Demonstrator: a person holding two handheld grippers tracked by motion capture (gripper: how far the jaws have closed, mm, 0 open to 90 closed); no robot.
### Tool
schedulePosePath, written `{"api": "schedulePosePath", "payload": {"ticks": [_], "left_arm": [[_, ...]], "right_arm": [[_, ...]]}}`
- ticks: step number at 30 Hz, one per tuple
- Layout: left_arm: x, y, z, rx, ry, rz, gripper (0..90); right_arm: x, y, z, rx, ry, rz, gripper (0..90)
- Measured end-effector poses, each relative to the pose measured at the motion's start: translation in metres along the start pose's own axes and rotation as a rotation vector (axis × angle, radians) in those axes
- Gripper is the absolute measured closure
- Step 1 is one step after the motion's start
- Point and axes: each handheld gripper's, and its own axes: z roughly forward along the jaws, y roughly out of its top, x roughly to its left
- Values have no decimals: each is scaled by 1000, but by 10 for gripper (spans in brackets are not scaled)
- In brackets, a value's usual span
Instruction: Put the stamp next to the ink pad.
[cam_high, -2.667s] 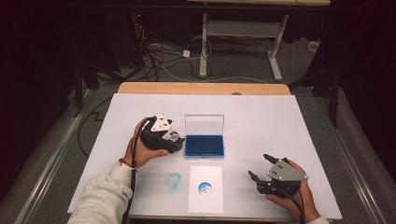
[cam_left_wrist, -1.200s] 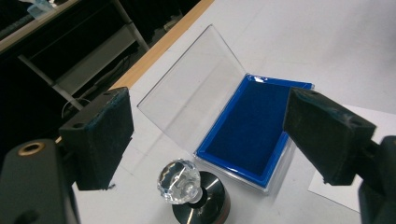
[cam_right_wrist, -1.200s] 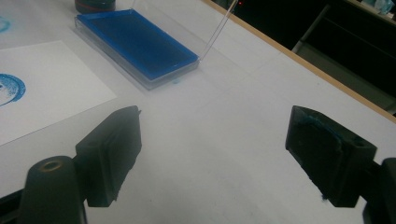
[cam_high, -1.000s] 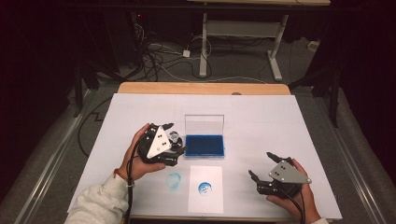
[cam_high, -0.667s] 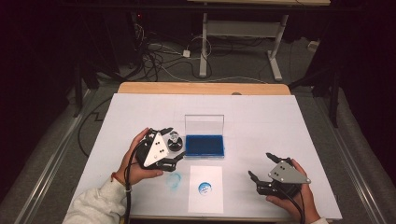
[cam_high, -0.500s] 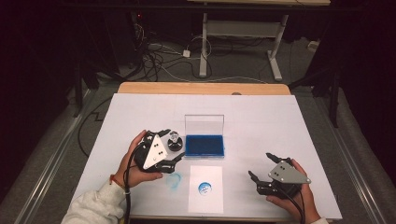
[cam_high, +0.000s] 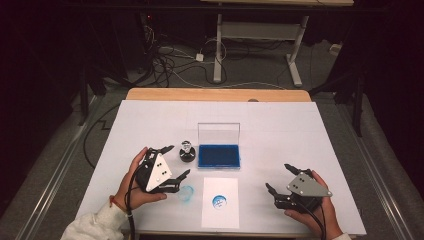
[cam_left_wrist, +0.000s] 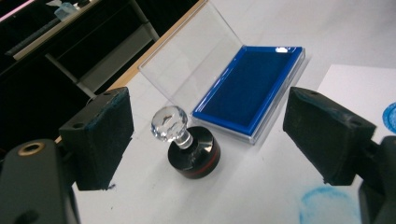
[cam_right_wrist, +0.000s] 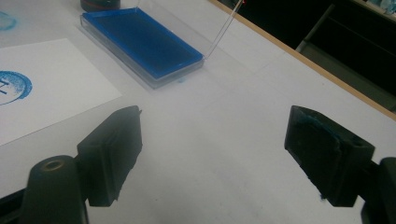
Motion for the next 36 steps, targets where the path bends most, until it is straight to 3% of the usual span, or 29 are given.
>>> {"api": "schedulePosePath", "payload": {"ticks": [2, 13, 17, 20, 23, 26, 36], "left_arm": [[0, -4, -1, 8, 7, -21, 160], [-4, -28, -6, 63, 2, -36, 160], [-5, -38, -8, 101, 17, -4, 160], [-3, -46, -11, 109, 21, -41, 160], [-2, -56, -14, 134, 33, -50, 160], [-2, -63, -15, 162, 19, -65, 160], [-2, -64, -17, 169, 13, -74, 160]], "right_arm": [[0, 0, 0, 1, 0, 0, 199], [0, -1, 0, 5, -7, 4, 199], [-1, -1, 1, 7, -14, 7, 199], [-2, -1, 2, 10, -18, 13, 200], [-2, -1, 1, 12, -24, 17, 200], [-3, -2, 0, 13, -28, 17, 200], [-2, -4, -5, 11, -33, 16, 200]]}}
